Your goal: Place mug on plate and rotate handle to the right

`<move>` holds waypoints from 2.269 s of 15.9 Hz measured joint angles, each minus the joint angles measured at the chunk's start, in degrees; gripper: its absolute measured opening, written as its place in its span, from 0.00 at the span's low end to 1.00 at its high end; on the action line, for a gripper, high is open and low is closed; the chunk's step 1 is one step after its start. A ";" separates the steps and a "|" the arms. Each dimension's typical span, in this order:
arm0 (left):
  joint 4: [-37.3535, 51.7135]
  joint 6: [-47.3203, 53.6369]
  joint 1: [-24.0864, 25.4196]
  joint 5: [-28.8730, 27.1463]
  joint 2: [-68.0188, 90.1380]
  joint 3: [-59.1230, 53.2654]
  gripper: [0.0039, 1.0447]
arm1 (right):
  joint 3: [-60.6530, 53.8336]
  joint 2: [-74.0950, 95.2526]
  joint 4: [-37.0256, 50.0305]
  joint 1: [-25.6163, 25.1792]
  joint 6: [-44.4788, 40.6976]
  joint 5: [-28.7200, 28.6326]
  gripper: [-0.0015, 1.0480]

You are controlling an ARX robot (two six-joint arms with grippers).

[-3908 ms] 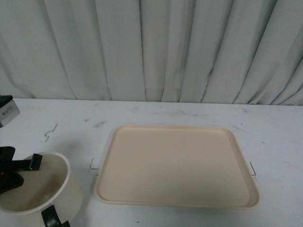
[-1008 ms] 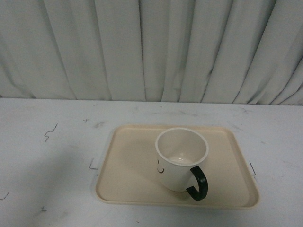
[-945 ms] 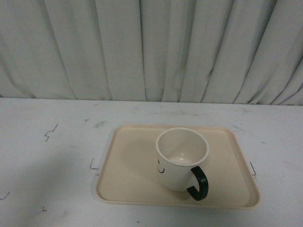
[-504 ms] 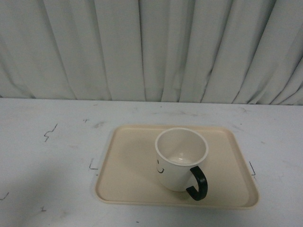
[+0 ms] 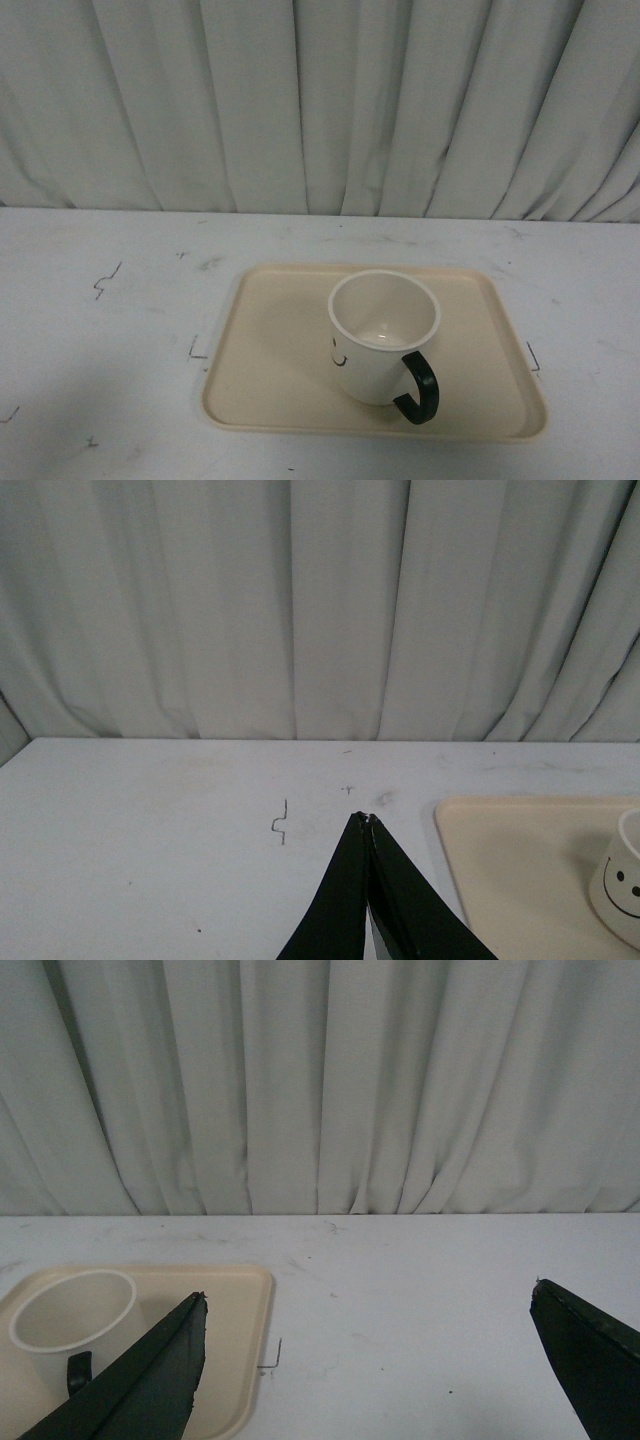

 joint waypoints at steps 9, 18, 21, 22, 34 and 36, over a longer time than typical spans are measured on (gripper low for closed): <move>-11.47 0.00 0.00 0.00 -11.56 0.00 0.01 | 0.00 0.00 0.02 0.00 0.00 0.00 0.94; -22.18 -0.13 0.00 0.02 -21.55 0.02 0.10 | 0.00 0.00 0.02 0.00 0.00 -0.02 0.94; -22.16 -0.13 0.00 -0.07 -21.55 0.02 0.38 | 2.60 2.51 -8.28 -2.69 -1.95 -7.63 0.94; -22.10 -0.11 0.00 0.33 -21.55 0.02 0.49 | 7.87 14.14 -17.16 -7.87 -6.01 -20.26 0.94; -22.14 -0.11 0.04 0.04 -21.55 0.02 0.94 | 61.92 100.91 -17.62 15.52 -0.35 -14.21 0.94; -22.14 -0.11 0.04 0.02 -21.55 0.02 0.94 | 66.79 107.86 -18.43 17.73 3.34 -12.48 0.94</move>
